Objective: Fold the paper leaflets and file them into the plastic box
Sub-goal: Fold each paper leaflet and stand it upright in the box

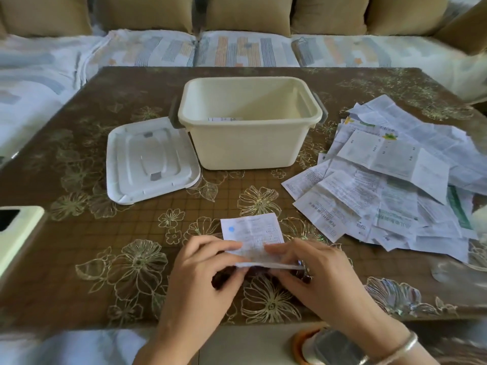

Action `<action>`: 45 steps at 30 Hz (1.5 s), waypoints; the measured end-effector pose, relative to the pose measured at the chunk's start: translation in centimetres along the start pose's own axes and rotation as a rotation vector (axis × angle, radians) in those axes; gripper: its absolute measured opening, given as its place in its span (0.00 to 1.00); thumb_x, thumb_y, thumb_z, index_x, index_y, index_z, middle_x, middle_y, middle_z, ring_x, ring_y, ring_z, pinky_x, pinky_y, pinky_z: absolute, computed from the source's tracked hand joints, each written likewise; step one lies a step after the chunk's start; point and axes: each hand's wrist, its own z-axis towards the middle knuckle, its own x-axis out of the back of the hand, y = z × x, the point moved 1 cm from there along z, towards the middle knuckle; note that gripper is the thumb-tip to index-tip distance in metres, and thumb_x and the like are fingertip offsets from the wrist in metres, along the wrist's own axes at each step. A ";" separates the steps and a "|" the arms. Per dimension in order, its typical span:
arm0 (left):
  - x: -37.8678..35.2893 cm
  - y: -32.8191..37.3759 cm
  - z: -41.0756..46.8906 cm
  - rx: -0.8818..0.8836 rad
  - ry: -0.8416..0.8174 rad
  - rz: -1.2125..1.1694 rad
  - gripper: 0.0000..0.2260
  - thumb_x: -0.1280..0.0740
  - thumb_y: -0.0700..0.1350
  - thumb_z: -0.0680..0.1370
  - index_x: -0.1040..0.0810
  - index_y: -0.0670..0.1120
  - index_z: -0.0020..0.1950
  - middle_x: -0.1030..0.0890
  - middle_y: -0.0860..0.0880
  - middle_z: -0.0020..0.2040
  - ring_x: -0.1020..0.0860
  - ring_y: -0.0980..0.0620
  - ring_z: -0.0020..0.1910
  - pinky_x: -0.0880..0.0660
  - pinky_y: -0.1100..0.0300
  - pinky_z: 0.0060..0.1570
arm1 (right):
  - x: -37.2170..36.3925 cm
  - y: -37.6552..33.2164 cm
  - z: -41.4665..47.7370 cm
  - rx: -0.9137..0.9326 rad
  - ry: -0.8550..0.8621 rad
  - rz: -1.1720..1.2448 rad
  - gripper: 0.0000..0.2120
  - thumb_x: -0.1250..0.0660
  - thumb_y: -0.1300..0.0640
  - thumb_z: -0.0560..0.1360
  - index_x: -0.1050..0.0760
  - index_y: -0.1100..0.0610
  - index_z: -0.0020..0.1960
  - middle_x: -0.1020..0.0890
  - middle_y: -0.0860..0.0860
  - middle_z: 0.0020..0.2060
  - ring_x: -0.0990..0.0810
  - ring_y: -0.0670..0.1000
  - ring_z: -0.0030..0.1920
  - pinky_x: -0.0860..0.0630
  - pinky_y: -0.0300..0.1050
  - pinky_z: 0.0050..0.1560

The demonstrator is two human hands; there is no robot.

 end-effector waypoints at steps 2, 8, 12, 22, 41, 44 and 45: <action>0.0 0.2 -0.1 0.010 0.033 -0.010 0.11 0.34 0.55 0.74 0.14 0.53 0.46 0.20 0.64 0.47 0.25 0.58 0.52 0.26 0.57 0.52 | 0.0 0.0 -0.2 -0.064 0.045 0.024 0.09 0.36 0.40 0.71 0.32 0.43 0.43 0.17 0.40 0.41 0.24 0.38 0.34 0.27 0.38 0.34; -0.4 0.3 0.0 0.105 0.066 0.063 0.15 0.38 0.58 0.75 0.15 0.52 0.43 0.19 0.63 0.43 0.27 0.58 0.46 0.29 0.58 0.48 | -1.1 -0.6 0.3 -0.235 0.172 0.075 0.15 0.29 0.47 0.70 0.35 0.39 0.48 0.22 0.30 0.38 0.22 0.40 0.38 0.28 0.31 0.39; -0.6 0.5 0.3 0.145 0.077 0.109 0.13 0.37 0.56 0.75 0.18 0.50 0.44 0.19 0.60 0.43 0.26 0.55 0.43 0.26 0.53 0.44 | -2.2 -0.5 0.8 -0.298 0.190 0.020 0.20 0.28 0.47 0.71 0.34 0.44 0.59 0.22 0.31 0.42 0.22 0.40 0.38 0.28 0.30 0.40; -1.1 1.3 0.1 0.184 0.124 0.144 0.32 0.27 0.49 0.70 0.33 0.48 0.72 0.26 0.50 0.65 0.22 0.54 0.52 0.25 0.54 0.55 | -2.1 -1.2 1.3 -0.357 0.108 -0.088 0.28 0.26 0.53 0.68 0.32 0.46 0.66 0.27 0.40 0.51 0.29 0.37 0.40 0.34 0.29 0.39; 0.2 1.0 2.7 0.131 -0.239 0.182 0.22 0.32 0.59 0.74 0.26 0.59 0.68 0.27 0.60 0.49 0.28 0.57 0.51 0.30 0.57 0.52 | -0.8 -1.8 3.0 -0.648 -0.127 -0.221 0.14 0.30 0.41 0.69 0.27 0.45 0.50 0.26 0.41 0.43 0.26 0.44 0.43 0.31 0.39 0.37; 0.4 1.3 2.8 0.130 -0.250 0.176 0.24 0.34 0.61 0.75 0.31 0.62 0.71 0.29 0.61 0.50 0.30 0.59 0.53 0.31 0.60 0.54 | -1.2 -1.6 2.3 -0.572 -0.078 -0.252 0.12 0.32 0.39 0.70 0.26 0.44 0.48 0.27 0.40 0.44 0.27 0.43 0.42 0.33 0.38 0.35; 0.5 1.3 2.9 0.133 -0.255 0.173 0.25 0.35 0.62 0.75 0.32 0.63 0.71 0.30 0.62 0.51 0.30 0.60 0.53 0.32 0.61 0.55 | -1.4 -1.5 2.0 -0.533 -0.052 -0.241 0.12 0.33 0.38 0.70 0.25 0.44 0.47 0.27 0.40 0.43 0.28 0.42 0.41 0.34 0.38 0.34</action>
